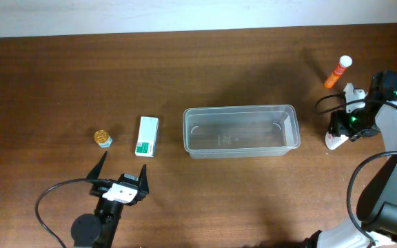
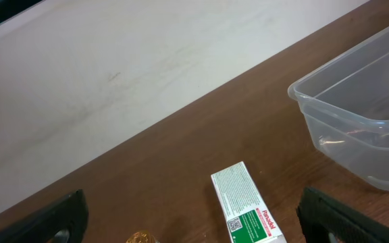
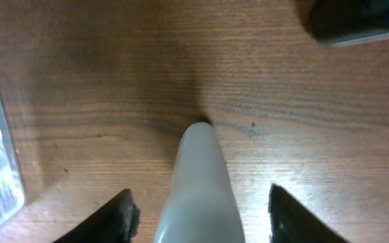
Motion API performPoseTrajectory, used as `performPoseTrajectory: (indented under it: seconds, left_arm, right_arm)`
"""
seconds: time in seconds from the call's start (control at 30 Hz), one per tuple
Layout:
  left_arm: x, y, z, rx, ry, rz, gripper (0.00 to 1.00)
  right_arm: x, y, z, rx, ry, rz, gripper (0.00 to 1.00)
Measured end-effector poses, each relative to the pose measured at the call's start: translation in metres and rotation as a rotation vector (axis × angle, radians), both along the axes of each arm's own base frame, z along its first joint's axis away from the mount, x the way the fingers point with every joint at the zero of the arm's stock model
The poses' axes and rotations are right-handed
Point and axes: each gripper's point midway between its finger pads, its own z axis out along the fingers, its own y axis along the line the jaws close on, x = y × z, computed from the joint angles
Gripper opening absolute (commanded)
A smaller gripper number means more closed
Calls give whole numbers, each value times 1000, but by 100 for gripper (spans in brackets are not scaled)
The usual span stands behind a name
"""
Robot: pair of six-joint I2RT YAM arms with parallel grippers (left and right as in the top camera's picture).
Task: Pack container
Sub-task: 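Move the right gripper to the white spray bottle and grasp it, then lift the white spray bottle and carry it over the container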
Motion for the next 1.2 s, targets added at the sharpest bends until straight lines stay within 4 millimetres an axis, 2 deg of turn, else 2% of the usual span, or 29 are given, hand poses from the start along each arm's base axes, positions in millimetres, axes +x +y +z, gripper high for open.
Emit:
performPoseTrajectory:
  seconds: [0.07, 0.37, 0.6, 0.9, 1.0, 1.2]
  left_arm:
    - [0, 0, 0, 0, 0, 0, 99]
    - [0, 0, 0, 0, 0, 0, 100]
    - [0, 0, 0, 0, 0, 0, 99]
    - [0, 0, 0, 0, 0, 0, 99]
    - [0, 0, 0, 0, 0, 0, 99]
    - [0, 0, 0, 0, 0, 0, 99]
  right_arm:
    - [0, 0, 0, 0, -1, 1, 47]
    - [1, 0, 0, 1, -4, 3, 28]
    - [1, 1, 0, 8, -6, 1, 22]
    - [-6, 8, 3, 48, 30, -23, 22]
    - [-12, 16, 15, 101, 72, -23, 22]
    - [-8, 31, 79, 195, 62, -21, 23]
